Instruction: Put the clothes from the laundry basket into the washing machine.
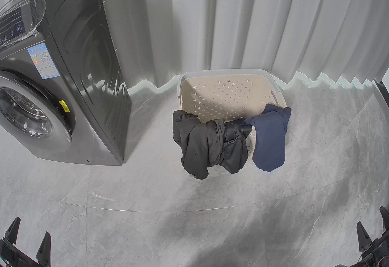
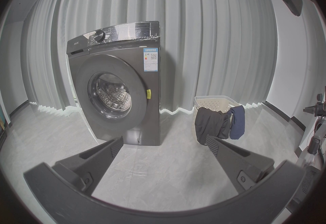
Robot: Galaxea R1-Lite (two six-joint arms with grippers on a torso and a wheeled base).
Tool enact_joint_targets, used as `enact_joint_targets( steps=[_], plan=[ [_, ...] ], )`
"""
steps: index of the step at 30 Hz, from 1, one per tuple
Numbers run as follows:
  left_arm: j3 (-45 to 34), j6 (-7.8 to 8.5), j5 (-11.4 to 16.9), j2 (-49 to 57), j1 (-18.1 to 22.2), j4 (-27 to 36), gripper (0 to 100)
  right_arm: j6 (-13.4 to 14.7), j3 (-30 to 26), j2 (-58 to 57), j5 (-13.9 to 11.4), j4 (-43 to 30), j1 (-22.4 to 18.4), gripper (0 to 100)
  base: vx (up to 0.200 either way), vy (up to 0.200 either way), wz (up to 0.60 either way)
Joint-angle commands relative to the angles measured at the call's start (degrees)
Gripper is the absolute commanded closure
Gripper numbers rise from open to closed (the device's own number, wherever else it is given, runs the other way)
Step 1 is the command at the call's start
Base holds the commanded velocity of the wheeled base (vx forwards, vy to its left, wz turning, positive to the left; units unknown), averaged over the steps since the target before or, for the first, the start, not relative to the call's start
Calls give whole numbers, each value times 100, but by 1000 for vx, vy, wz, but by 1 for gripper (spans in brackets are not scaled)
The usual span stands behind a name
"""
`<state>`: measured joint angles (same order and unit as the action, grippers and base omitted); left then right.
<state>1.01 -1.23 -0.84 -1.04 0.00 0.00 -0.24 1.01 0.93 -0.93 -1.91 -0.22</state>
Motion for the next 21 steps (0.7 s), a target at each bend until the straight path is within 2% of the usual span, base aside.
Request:
enact_joint_targets(
  steps=[1, 5, 20, 21],
  plan=[
    [-92, 18, -4, 95, 9, 0, 0, -2, -31, -49, -4, -2, -4, 0, 0, -200, 0],
    [-92, -9, -13, 95, 9, 0, 0, -2, -31, -49, -4, -2, -4, 0, 0, -200, 0],
    [-92, 0, -4, 95, 9, 0, 0, -2, -31, -49, -4, -2, -4, 0, 0, 0, 0],
    [-92, -9, -4, 95, 9, 0, 0, -2, -31, -49, -4, -2, -4, 0, 0, -200, 0]
  ],
)
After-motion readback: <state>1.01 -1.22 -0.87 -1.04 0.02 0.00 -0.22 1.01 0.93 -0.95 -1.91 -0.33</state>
